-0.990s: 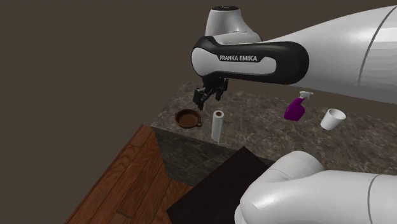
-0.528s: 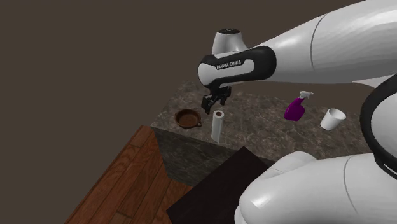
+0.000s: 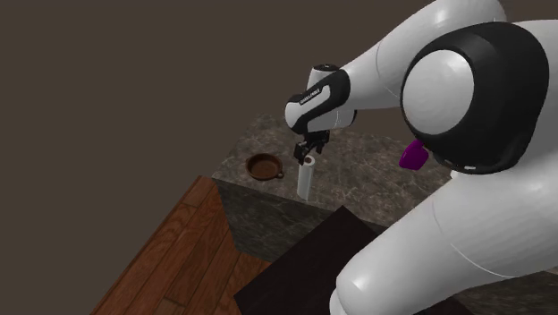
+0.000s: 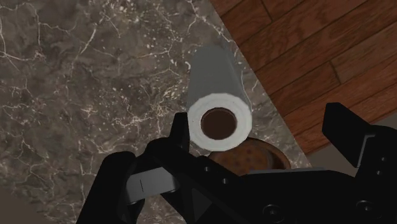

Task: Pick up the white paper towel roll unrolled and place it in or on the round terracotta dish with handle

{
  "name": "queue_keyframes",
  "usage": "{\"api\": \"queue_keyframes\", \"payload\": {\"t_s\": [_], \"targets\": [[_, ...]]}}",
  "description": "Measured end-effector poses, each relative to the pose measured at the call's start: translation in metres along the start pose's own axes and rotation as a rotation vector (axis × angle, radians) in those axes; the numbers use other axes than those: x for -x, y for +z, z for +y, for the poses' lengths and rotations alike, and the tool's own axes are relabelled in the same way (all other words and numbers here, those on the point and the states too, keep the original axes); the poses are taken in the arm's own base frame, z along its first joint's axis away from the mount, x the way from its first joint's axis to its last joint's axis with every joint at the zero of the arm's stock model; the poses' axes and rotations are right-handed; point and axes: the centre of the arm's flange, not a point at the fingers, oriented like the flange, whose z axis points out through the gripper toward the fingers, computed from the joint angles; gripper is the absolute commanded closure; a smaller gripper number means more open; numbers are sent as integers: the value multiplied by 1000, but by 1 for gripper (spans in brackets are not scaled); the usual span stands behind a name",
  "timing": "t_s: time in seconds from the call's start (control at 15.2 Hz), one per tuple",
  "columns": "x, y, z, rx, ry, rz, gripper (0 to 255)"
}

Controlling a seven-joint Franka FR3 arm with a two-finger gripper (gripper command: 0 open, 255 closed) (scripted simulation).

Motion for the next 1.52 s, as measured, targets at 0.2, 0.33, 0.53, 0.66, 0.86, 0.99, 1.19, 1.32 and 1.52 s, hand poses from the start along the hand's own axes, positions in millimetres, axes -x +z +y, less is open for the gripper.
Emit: {"api": "queue_keyframes", "payload": {"t_s": [0.2,0.33,0.53,0.66,0.86,0.99,1.19,1.32,1.52], "targets": [[-3,26,17,1,-4,-8,0],[-3,37,18,2,-5,-9,0],[-5,54,20,2,-6,-9,0],[-5,63,21,2,-6,-9,0],[-4,66,21,3,-6,-9,0],[-4,67,21,3,-6,-9,0],[-4,67,21,3,-6,-9,255],[-4,67,21,3,-6,-9,255],[-4,67,21,3,-6,-9,255]]}}
